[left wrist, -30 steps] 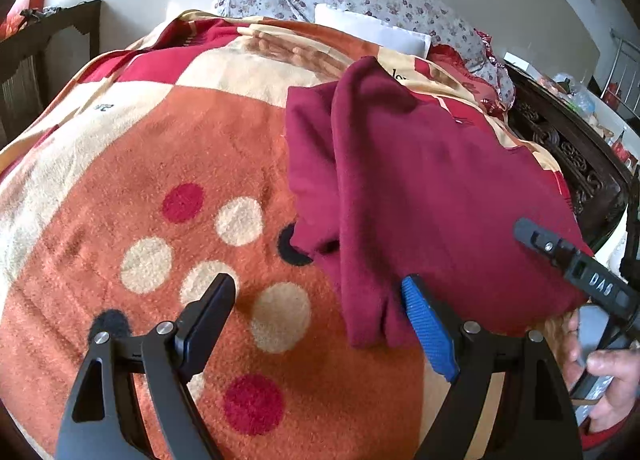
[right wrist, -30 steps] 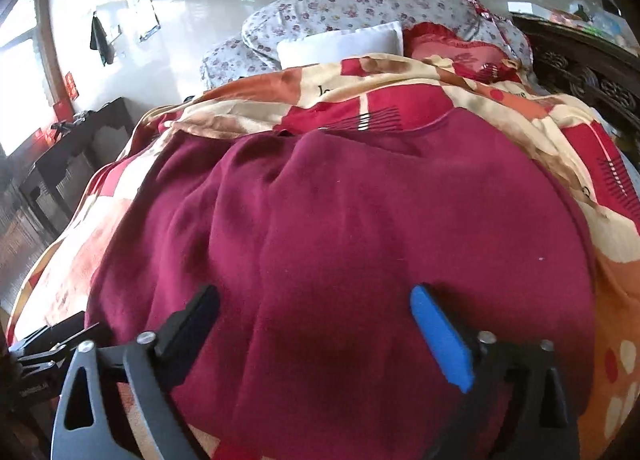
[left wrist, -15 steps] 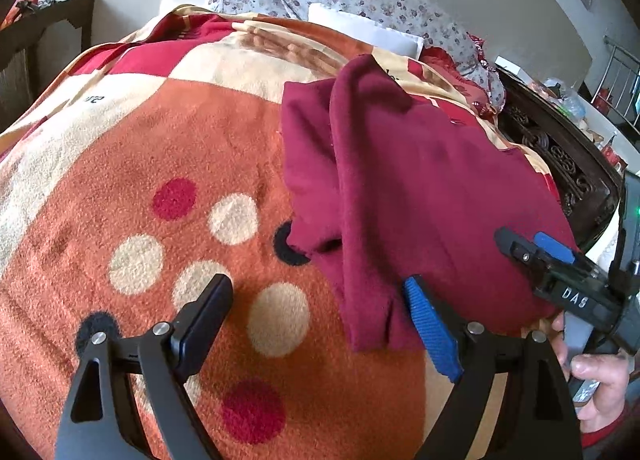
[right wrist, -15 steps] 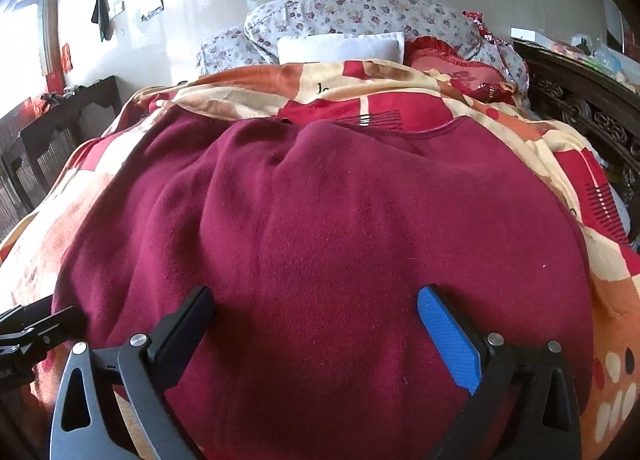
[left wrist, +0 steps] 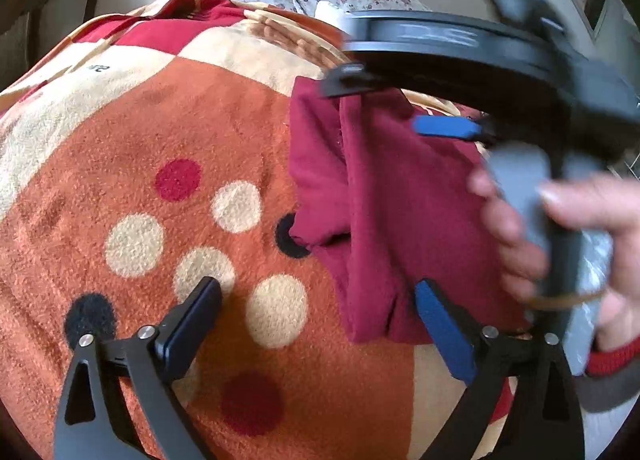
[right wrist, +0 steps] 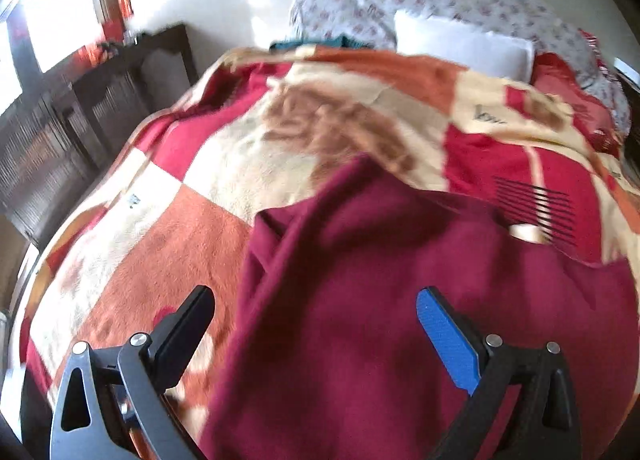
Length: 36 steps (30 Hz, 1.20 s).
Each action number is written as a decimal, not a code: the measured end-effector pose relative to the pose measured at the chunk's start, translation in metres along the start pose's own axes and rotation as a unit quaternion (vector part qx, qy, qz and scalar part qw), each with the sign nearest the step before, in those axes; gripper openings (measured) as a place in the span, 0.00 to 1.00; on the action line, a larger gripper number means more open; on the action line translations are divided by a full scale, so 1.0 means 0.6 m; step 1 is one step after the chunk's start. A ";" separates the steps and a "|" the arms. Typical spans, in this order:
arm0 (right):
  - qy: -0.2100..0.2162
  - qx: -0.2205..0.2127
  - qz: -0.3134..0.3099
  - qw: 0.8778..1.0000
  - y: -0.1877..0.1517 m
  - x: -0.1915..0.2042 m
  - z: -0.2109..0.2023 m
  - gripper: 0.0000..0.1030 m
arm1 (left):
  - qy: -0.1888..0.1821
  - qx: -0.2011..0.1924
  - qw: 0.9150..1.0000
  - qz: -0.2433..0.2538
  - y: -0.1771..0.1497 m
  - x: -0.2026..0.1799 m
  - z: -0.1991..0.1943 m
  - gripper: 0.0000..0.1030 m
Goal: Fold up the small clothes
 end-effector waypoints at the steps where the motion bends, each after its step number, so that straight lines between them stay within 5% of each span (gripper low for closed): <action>1: -0.007 0.018 -0.008 1.000 0.001 0.008 0.022 1.00 | -0.001 0.002 1.000 0.001 0.000 -0.002 0.002 0.99; 8: -0.080 0.041 -0.085 0.992 -0.004 0.034 0.075 0.99 | 0.009 0.008 1.000 0.004 0.006 -0.007 0.016 1.00; 12: -0.099 0.011 -0.123 0.987 -0.017 0.034 0.051 0.62 | 0.019 0.009 1.000 0.002 0.011 -0.011 0.024 1.00; 15: -0.037 -0.002 -0.076 0.996 -0.012 -0.004 0.010 0.26 | 0.031 0.011 0.999 0.002 0.016 -0.014 0.031 1.00; 16: -0.008 -0.011 -0.051 0.999 -0.010 -0.021 -0.008 0.21 | 0.033 0.012 0.999 0.001 0.018 -0.016 0.032 1.00; 19: 0.033 -0.034 -0.013 0.999 -0.013 -0.047 -0.044 0.19 | 0.016 0.016 1.000 0.003 0.025 -0.024 0.041 0.99; 21: 0.048 -0.047 0.004 0.998 -0.016 -0.056 -0.058 0.19 | -0.003 0.023 1.000 0.014 0.024 -0.038 0.039 0.67; 22: 0.055 -0.050 0.014 0.997 -0.020 -0.065 -0.067 0.19 | -0.021 0.034 0.999 0.018 0.022 -0.047 0.039 0.31; 23: 0.062 -0.050 0.020 0.997 -0.023 -0.071 -0.071 0.19 | -0.042 0.046 0.998 0.018 0.017 -0.061 0.036 0.24; 27: 0.070 -0.078 0.026 0.994 -0.031 -0.095 -0.113 0.19 | -0.007 -0.006 0.997 0.081 0.015 -0.127 -0.008 0.19; 31: 0.068 -0.116 0.043 0.990 -0.032 -0.151 -0.187 0.19 | -0.052 -0.035 0.990 0.127 0.024 -0.227 -0.054 0.17; 36: 0.035 -0.144 0.065 0.987 -0.051 -0.258 -0.267 0.19 | -0.095 -0.022 0.978 0.185 0.013 -0.355 -0.047 0.17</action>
Point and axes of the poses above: each gripper's, at about its wrist camera, not at the fingertips, and z roughly the way its jaws point, x to its left, y to its top, the point moved 3 cm from there along z, roughly the way its jaws point, and after that the axes turned 1 degree about -x, right-handed, at the moved point
